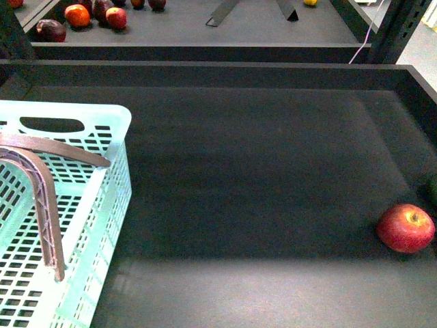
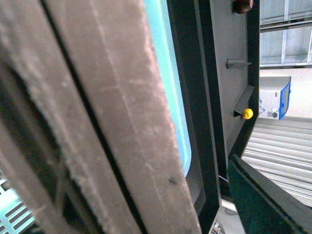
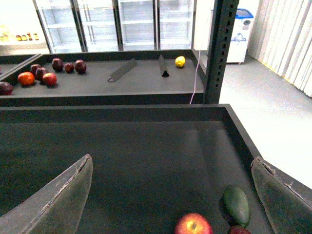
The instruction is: Pick apple with right arm and hold basket with left
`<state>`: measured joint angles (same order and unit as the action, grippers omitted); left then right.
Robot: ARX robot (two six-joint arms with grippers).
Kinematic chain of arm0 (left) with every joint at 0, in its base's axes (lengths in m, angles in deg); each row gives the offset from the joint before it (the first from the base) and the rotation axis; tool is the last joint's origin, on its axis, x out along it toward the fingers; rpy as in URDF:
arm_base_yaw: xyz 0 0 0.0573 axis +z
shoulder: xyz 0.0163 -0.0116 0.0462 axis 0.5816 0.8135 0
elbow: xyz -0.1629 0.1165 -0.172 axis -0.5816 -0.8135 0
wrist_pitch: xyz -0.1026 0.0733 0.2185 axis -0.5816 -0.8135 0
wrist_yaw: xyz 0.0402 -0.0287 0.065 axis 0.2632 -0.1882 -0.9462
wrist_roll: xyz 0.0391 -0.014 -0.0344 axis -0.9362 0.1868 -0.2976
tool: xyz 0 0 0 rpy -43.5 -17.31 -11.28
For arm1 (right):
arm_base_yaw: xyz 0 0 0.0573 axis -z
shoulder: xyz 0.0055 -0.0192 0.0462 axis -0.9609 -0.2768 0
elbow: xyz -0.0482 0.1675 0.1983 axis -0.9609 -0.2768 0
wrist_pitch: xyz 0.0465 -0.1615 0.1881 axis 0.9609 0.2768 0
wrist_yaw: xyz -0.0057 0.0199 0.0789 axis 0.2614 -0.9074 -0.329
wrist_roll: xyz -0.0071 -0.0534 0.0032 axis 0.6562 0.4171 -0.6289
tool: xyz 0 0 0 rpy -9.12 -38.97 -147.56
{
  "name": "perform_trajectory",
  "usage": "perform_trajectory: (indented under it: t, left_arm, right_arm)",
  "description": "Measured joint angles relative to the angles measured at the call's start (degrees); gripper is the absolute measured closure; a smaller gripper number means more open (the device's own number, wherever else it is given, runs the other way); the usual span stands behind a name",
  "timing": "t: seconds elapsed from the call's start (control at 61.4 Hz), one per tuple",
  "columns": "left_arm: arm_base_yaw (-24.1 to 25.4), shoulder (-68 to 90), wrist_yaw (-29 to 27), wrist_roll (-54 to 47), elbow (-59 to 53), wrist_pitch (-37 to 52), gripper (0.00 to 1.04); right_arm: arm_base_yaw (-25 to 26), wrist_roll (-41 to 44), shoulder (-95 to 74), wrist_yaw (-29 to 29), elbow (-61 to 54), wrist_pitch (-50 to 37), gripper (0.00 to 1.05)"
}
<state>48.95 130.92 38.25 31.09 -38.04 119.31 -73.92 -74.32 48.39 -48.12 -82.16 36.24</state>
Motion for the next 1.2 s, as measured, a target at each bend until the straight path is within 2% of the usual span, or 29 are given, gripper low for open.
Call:
perform_trajectory:
  t: [0.098,0.179,0.277,0.814,0.911,1.204]
  left_arm:
    - [0.0,0.0,-0.2,0.0,0.2,-0.7,0.56]
    - [-0.3,0.0,-0.6,-0.2,0.5,-1.7,0.76]
    - [-0.5,0.0,-0.5,2.5,1.0,-2.3,0.86]
    - [-5.4,-10.1,-2.0,0.1,3.0,-10.1,0.88]
    - [-8.2,-10.8,-1.8,-1.3,5.6,-13.1,0.88]
    - [-22.0,-11.8,-2.9,-6.4,14.8,-19.8,0.88]
  right_arm:
    - [0.0,0.0,0.0,0.0,0.0,0.0,0.09]
    - [0.0,0.0,0.0,0.0,0.0,0.0,0.09]
    - [0.0,0.0,0.0,0.0,0.0,0.0,0.09]
    - [0.0,0.0,0.0,0.0,0.0,0.0,0.09]
    - [0.0,0.0,0.0,0.0,0.0,0.0,0.09]
    - [0.0,0.0,0.0,0.0,0.0,0.0,0.09]
